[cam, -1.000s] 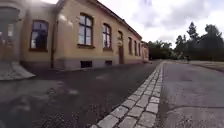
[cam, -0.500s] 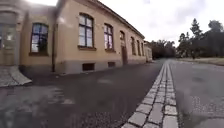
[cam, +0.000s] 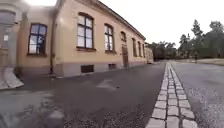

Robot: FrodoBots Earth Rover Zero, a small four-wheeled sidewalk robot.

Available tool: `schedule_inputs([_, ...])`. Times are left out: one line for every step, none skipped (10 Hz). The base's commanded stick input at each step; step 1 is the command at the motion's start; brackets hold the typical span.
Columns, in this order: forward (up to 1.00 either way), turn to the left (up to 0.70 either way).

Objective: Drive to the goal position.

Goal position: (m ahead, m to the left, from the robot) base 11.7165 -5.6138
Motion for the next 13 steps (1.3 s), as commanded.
schedule_inputs([0.7,-0.08])
schedule_inputs([0.7,-0.14])
schedule_inputs([0.7,-0.14])
schedule_inputs([0.7,-0.14])
schedule_inputs([0.7,-0.14])
schedule_inputs([0.7,-0.14])
schedule_inputs([0.7,-0.14])
schedule_inputs([0.7,-0.14])
schedule_inputs([0.7,-0.09])
schedule_inputs([0.7,0.0])
schedule_inputs([0.7,0.0])
schedule_inputs([0.7,0.0])
schedule_inputs([0.7,0.0])
